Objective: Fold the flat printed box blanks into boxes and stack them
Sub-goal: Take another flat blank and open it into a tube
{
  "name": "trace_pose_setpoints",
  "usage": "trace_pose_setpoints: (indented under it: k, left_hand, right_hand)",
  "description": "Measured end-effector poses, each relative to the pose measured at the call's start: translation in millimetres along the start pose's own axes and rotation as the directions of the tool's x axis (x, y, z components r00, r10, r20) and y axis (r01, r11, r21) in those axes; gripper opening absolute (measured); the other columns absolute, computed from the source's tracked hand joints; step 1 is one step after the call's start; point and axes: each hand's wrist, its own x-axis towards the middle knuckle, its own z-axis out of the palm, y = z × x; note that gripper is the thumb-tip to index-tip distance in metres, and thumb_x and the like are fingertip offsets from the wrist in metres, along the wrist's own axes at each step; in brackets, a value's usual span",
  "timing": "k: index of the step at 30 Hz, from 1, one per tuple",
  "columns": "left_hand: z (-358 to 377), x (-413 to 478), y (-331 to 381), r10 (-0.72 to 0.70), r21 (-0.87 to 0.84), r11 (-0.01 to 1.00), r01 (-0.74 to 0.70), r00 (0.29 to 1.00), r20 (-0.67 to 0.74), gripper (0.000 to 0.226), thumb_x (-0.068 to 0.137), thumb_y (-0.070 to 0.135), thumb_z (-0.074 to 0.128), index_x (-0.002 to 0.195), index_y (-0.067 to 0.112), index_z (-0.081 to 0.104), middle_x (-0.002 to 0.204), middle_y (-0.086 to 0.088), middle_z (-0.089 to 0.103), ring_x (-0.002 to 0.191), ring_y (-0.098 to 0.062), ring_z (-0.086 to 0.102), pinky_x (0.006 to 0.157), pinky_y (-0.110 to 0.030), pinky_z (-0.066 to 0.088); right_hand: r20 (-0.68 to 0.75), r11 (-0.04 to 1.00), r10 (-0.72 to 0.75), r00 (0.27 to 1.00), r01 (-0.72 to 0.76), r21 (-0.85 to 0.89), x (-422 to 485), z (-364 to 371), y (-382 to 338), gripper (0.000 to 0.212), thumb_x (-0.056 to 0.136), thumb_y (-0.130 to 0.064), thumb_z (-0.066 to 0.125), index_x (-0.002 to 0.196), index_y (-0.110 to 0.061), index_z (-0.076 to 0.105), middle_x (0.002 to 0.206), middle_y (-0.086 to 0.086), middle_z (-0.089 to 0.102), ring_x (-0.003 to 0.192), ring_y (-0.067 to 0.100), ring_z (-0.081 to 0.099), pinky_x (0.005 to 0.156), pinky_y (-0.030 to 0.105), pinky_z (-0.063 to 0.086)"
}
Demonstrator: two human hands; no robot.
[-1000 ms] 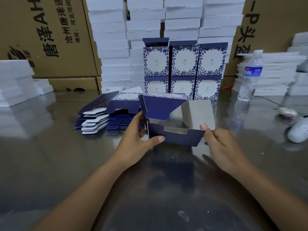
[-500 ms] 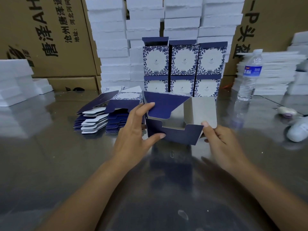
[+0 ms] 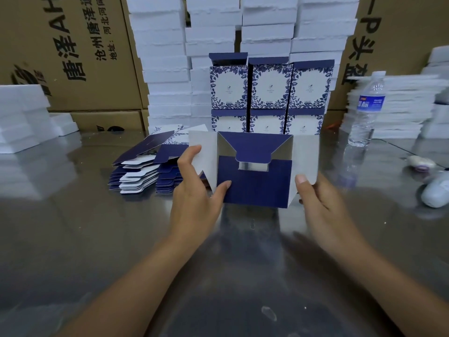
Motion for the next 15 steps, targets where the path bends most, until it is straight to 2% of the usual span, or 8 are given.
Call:
trace_pose_setpoints:
  k: [1, 3, 5, 7, 9, 10, 12, 15]
  left_hand:
    - [1, 0, 0, -0.025, -0.017, 1.000, 0.025, 1.000, -0.006, 0.073, 0.078, 0.019, 0.076, 0.121, 0.043, 0.021, 0.054, 0.002, 0.058, 0.055, -0.009, 0.057, 0.051, -0.011, 0.040]
    - [1, 1, 2, -0.050, -0.042, 0.998, 0.049, 0.998, -0.022, 0.074, 0.077, 0.020, 0.077, 0.121, 0.043, 0.022, 0.055, 0.001, 0.059, 0.056, -0.011, 0.060, 0.055, -0.020, 0.047]
    - [0, 0, 4, -0.048, -0.048, 0.998, 0.046, 0.998, -0.036, 0.074, 0.076, 0.020, 0.078, 0.120, 0.043, 0.024, 0.054, 0.001, 0.057, 0.058, -0.017, 0.061, 0.058, -0.033, 0.050]
    - [0, 0, 6, -0.052, -0.067, 0.997, 0.050, 0.998, -0.031, 0.073, 0.076, 0.021, 0.078, 0.120, 0.044, 0.025, 0.058, 0.005, 0.062, 0.061, -0.017, 0.063, 0.061, -0.038, 0.053]
    - [0, 0, 7, -0.051, -0.090, 0.995, 0.048, 0.998, -0.032, 0.072, 0.076, 0.021, 0.078, 0.119, 0.045, 0.026, 0.063, 0.005, 0.066, 0.064, -0.017, 0.065, 0.064, -0.040, 0.055]
    - [0, 1, 8, -0.052, -0.104, 0.993, 0.048, 0.998, -0.040, 0.071, 0.076, 0.020, 0.078, 0.119, 0.045, 0.026, 0.064, 0.002, 0.066, 0.065, -0.018, 0.065, 0.066, -0.042, 0.056]
    - [0, 1, 10, -0.060, -0.127, 0.990, 0.053, 0.997, -0.051, 0.071, 0.076, 0.018, 0.077, 0.118, 0.045, 0.027, 0.066, -0.001, 0.066, 0.065, -0.020, 0.065, 0.068, -0.043, 0.056]
    - [2, -1, 12, -0.032, -0.144, 0.989, 0.024, 0.998, -0.059, 0.068, 0.078, 0.016, 0.074, 0.119, 0.045, 0.027, 0.064, 0.014, 0.065, 0.061, -0.007, 0.064, 0.065, -0.023, 0.052]
  right_hand:
    - [0.028, 1.000, -0.005, 1.000, 0.005, 0.009, -1, 1, -1, 0.017, 0.090, -0.046, 0.041, 0.102, -0.048, 0.053, 0.094, -0.028, 0.063, 0.084, -0.006, 0.058, 0.072, 0.016, 0.046]
    - [0.061, 1.000, -0.013, 0.998, 0.014, -0.017, -1, 4, 1, 0.031, 0.091, -0.037, 0.054, 0.115, -0.050, 0.041, 0.105, -0.032, 0.057, 0.092, -0.009, 0.056, 0.072, 0.011, 0.043]
    - [0.037, 0.997, 0.004, 0.999, -0.001, -0.080, -2, 6, 2, 0.044, 0.088, -0.027, 0.060, 0.119, -0.046, 0.034, 0.107, -0.029, 0.052, 0.093, -0.007, 0.054, 0.071, 0.014, 0.043]
    - [-0.033, 0.992, 0.063, 0.997, -0.067, -0.110, -2, 8, 2, 0.041, 0.087, -0.028, 0.061, 0.117, -0.036, 0.034, 0.099, -0.021, 0.052, 0.084, 0.002, 0.056, 0.070, 0.026, 0.047]
    - [-0.080, 0.963, 0.155, 0.985, -0.168, -0.210, 0, 6, 2, 0.030, 0.086, -0.043, 0.056, 0.103, -0.023, 0.043, 0.079, -0.010, 0.056, 0.073, 0.011, 0.057, 0.069, 0.036, 0.047]
    - [-0.061, 0.933, 0.229, 0.972, -0.236, -0.270, 1, 5, 1, 0.038, 0.086, -0.053, 0.050, 0.093, -0.016, 0.050, 0.069, -0.005, 0.059, 0.070, 0.015, 0.059, 0.067, 0.035, 0.046]
    - [0.034, 0.881, 0.385, 0.922, -0.357, -0.309, 1, 3, 0, 0.057, 0.087, -0.061, 0.038, 0.073, -0.011, 0.061, 0.053, 0.000, 0.062, 0.059, 0.009, 0.060, 0.061, 0.029, 0.042]
    - [0.083, 0.886, 0.460, 0.884, -0.451, -0.110, 2, 4, -5, 0.055, 0.092, -0.053, 0.041, 0.060, -0.012, 0.060, 0.042, -0.003, 0.057, 0.034, 0.001, 0.044, 0.051, 0.023, 0.035]
